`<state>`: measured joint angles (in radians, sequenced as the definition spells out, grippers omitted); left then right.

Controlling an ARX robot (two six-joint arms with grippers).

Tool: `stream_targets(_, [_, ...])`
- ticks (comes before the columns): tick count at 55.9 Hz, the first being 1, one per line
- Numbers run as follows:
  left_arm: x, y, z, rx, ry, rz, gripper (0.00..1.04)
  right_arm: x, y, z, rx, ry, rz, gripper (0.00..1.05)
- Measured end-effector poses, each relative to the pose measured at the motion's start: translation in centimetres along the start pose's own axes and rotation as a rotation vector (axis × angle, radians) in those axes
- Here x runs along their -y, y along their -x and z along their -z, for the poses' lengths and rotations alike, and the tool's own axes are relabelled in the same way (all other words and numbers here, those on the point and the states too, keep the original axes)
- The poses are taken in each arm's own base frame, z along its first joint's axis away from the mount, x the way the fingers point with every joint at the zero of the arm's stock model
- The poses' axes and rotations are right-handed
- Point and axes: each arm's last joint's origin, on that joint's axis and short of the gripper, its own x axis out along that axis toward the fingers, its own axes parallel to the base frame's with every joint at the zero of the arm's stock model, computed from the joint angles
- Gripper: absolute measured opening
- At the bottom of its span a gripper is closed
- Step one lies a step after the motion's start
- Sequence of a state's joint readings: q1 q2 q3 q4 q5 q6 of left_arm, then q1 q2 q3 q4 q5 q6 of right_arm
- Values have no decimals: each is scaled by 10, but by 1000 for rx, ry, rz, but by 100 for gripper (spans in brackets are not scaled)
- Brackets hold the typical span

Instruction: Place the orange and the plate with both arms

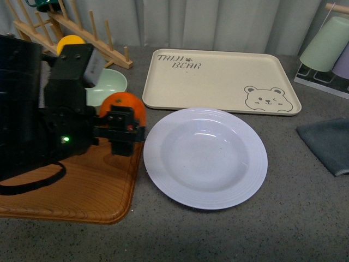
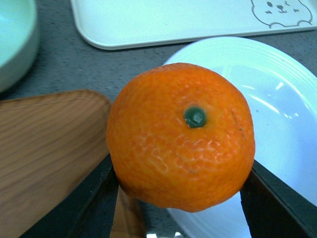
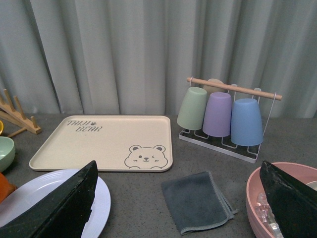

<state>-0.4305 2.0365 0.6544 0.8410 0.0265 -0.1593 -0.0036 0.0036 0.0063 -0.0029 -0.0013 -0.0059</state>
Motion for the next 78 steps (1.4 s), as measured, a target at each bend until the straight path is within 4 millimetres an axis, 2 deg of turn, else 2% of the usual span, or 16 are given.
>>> stream_targets(4, [15,-9,3,-20,-13,31,62,0,0,0,0,0,0,96])
stream_targets(14, [38,-25,6,-41,-29,73,62,0,0,0,0,0,0,96])
stream_targets(34, [47,-45,24,-105,-55,78,62,0,0,0,0,0,0,96])
stream_targets(35, [47,-46,23,-104,-54,76,63,0,0,0,0,0,0,96])
stream_targets(44, [47,-45,21,-97,-53,72,95,0,0,0,0,0,0,96])
stream_targets(46, [48,-43,20,-93,-54,72,99,0,0,0,0,0,0,96])
stream_targets(49, [48,-40,16,-81,-53,71,99,0,0,0,0,0,0,96])
stream_targets(53, [49,-33,8,-53,-54,59,98,0,0,0,0,0,0,96])
stream_targets(60, [49,-8,-13,37,-76,25,98,0,0,0,0,0,0,96])
stream_targets(64, [45,15,-23,100,-64,0,98,0,0,0,0,0,0,96])
stream_targets(70, [29,54,-25,218,-29,-130,98,0,0,0,0,0,0,96])
stream_targets(74, [16,85,-19,250,-2,-229,98,0,0,0,0,0,0,96])
stream_targets(78, [7,107,-12,279,18,-279,98,0,0,0,0,0,0,96])
